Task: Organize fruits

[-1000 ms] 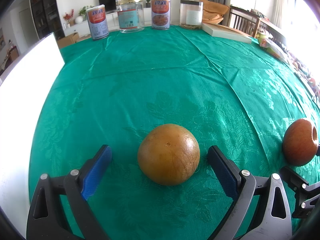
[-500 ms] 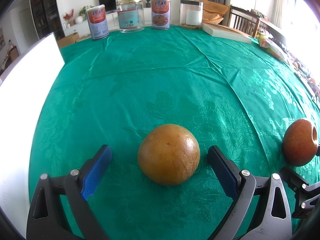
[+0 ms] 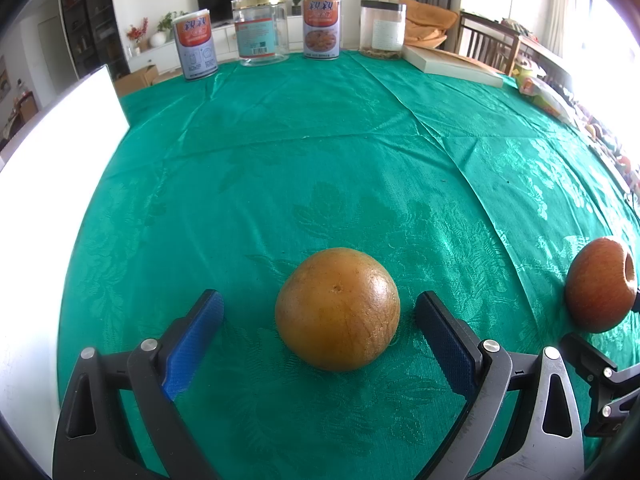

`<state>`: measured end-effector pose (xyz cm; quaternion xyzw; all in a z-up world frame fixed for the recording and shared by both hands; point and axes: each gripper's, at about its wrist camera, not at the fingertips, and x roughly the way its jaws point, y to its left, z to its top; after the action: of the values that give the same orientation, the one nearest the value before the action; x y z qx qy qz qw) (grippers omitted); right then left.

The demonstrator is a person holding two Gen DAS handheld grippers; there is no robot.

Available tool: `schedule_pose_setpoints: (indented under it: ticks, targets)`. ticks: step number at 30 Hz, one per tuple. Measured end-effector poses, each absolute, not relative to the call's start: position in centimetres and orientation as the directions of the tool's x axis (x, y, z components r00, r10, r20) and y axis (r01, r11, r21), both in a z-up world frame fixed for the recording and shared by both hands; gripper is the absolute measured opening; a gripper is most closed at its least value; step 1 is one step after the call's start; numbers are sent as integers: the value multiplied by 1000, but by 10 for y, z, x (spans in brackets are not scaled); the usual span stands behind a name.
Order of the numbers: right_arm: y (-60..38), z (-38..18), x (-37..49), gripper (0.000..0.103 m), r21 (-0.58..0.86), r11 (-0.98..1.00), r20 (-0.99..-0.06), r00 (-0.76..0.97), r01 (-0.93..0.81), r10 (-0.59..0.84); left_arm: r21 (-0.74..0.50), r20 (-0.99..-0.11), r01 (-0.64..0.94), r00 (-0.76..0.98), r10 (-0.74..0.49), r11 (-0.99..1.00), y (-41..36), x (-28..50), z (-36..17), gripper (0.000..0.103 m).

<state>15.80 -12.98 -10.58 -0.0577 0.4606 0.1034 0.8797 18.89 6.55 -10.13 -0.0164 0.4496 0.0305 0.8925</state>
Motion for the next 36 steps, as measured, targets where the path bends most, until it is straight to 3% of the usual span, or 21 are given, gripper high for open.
schedule_pose_setpoints:
  ticks: [36]
  targets:
    - [-130,-106,157,103,-6,972,-822,555,-234,129,-2,-809,-91,586,52,996,69,190,-102,103]
